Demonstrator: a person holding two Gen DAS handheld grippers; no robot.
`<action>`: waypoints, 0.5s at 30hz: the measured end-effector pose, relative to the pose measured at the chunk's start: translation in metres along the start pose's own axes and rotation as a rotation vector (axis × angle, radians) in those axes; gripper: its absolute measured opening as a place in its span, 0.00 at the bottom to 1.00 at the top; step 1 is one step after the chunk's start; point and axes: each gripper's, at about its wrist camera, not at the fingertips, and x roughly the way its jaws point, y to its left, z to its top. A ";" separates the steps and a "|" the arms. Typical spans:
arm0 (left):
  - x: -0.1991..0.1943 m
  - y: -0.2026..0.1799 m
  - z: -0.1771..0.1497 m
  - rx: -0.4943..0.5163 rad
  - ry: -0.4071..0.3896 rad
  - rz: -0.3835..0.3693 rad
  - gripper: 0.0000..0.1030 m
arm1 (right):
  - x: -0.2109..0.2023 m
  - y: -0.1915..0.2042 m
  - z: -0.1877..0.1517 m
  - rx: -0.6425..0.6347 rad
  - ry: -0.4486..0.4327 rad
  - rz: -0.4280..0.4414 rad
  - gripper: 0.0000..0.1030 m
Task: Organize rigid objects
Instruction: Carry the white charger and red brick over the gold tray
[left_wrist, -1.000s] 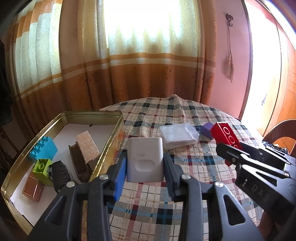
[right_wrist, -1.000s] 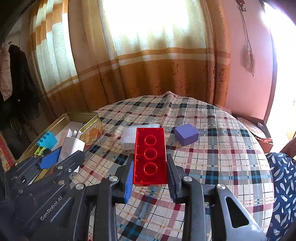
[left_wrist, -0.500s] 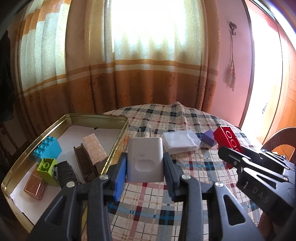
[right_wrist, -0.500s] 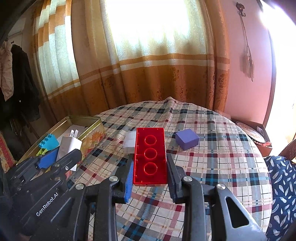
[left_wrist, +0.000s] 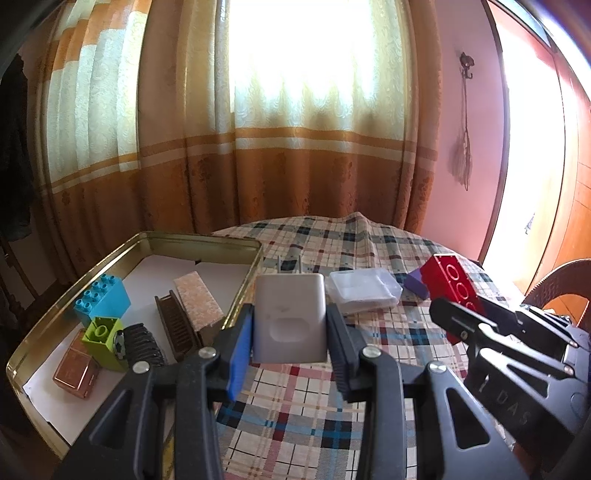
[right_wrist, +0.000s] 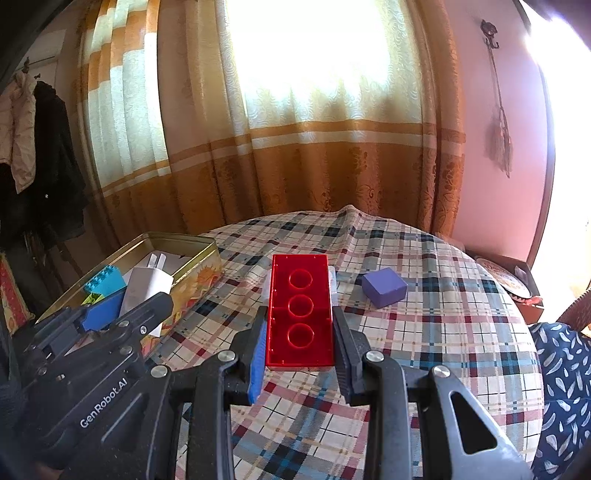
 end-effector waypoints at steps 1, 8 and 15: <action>-0.001 0.000 0.000 0.001 -0.004 0.001 0.36 | 0.000 0.001 0.000 -0.002 -0.001 0.003 0.33; -0.006 0.006 0.000 -0.008 -0.021 0.007 0.36 | -0.006 0.008 -0.002 -0.021 -0.032 0.009 0.33; -0.008 0.011 -0.001 -0.017 -0.029 0.012 0.36 | -0.010 0.011 -0.001 -0.020 -0.053 0.009 0.33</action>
